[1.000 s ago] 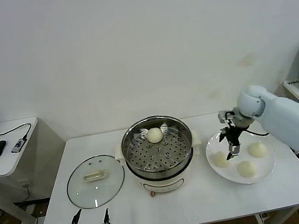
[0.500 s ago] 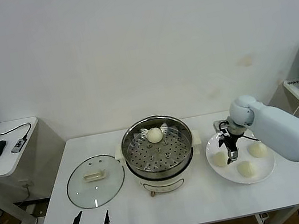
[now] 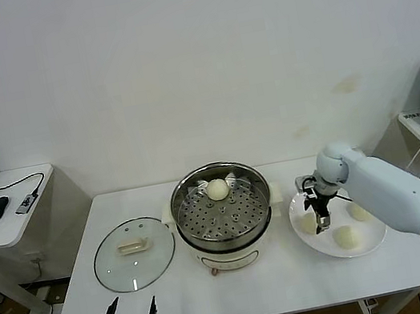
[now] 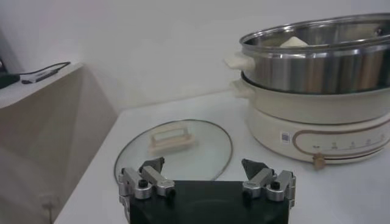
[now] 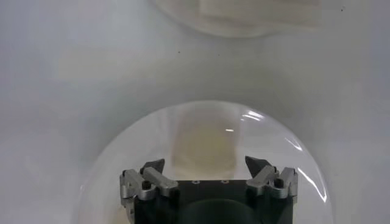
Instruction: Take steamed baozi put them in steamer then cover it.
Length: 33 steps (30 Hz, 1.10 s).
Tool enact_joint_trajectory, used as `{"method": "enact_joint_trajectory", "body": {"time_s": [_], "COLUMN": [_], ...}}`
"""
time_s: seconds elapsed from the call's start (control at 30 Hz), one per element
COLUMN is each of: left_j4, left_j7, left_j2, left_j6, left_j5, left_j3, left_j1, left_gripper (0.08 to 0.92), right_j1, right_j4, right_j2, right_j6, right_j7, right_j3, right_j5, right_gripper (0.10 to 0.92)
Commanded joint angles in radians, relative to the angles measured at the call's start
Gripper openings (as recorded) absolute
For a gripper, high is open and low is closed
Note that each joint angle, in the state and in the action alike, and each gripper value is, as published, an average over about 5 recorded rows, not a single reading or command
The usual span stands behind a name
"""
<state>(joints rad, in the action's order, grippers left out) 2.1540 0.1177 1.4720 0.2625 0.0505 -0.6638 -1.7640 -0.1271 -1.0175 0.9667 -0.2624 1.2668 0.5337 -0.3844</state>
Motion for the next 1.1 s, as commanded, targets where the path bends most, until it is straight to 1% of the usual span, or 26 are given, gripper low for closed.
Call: {"method": "enact_joint_trajectory", "body": {"time_s": [0.03, 0.1, 0.27, 0.47, 0.63, 0.8, 0.93, 1.1], "left_j4": [-0.009, -0.012, -0.016, -0.022, -0.033, -0.043, -0.04, -0.033], "left_j7": [0.001, 0.001, 0.002, 0.002, 0.002, 0.001, 0.001, -0.002], "left_j2": [-0.001, -0.001, 0.0, 0.001, 0.003, 0.003, 0.002, 0.001], "left_j6": [-0.001, -0.001, -0.001, 0.0, -0.001, -0.001, -0.001, -0.001], "left_j5": [0.001, 0.001, 0.001, 0.001, 0.0, -0.002, -0.003, -0.001], "left_j3": [0.001, 0.0, 0.001, 0.001, 0.005, 0.01, 0.014, 0.017], "left_j1": [0.003, 0.005, 0.008, 0.014, 0.024, 0.032, 0.036, 0.043], "left_gripper": [0.823, 0.823, 0.823, 0.823, 0.823, 0.823, 0.823, 0.823], "right_j1": [-0.004, -0.004, -0.005, -0.003, 0.008, 0.028, 0.08, 0.268], "right_j4": [0.025, 0.032, 0.038, 0.041, 0.034, 0.005, -0.053, -0.149], "right_j2": [0.013, 0.016, 0.019, 0.015, -0.005, -0.039, -0.084, -0.142], "right_j6": [0.005, 0.007, 0.007, 0.006, -0.001, -0.014, -0.033, -0.075], "right_j7": [-0.015, -0.015, -0.01, -0.004, 0.007, 0.021, 0.041, 0.068], "right_j3": [-0.003, -0.005, -0.006, -0.016, -0.025, -0.027, 0.008, 0.155], "right_j5": [-0.009, -0.007, -0.003, 0.003, 0.02, 0.045, 0.091, 0.209], "right_gripper": [0.822, 0.812, 0.719, 0.669, 0.606, 0.586, 0.571, 0.561]}}
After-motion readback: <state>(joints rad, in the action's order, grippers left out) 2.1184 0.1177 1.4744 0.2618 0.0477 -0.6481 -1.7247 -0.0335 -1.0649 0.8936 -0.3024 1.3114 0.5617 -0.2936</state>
